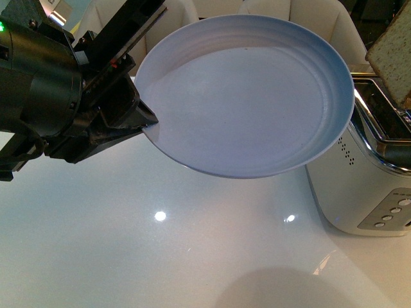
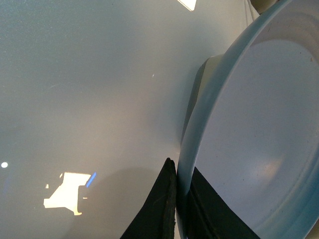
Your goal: Left arm holds plate, right arm toasts bread
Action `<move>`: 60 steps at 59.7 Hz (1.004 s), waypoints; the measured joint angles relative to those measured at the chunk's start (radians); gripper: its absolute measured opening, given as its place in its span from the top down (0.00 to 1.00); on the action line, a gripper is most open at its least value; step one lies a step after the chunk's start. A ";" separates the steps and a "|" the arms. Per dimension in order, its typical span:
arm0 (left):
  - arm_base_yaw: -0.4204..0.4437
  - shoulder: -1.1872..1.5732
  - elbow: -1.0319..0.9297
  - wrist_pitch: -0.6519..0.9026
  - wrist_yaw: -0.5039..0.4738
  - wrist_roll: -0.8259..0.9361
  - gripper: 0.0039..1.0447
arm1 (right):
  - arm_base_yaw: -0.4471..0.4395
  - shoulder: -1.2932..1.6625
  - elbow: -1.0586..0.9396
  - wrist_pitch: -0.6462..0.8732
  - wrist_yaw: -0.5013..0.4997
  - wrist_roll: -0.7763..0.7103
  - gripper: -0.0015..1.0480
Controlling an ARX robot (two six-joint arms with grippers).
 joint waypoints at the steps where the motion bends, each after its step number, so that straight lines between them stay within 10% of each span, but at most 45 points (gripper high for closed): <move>1: 0.000 0.000 0.000 0.000 0.000 0.000 0.97 | 0.000 0.002 0.000 0.000 0.000 0.000 0.97; 60: 0.000 0.000 0.000 0.000 0.000 0.000 0.97 | 0.005 0.048 -0.007 0.018 0.020 0.000 0.97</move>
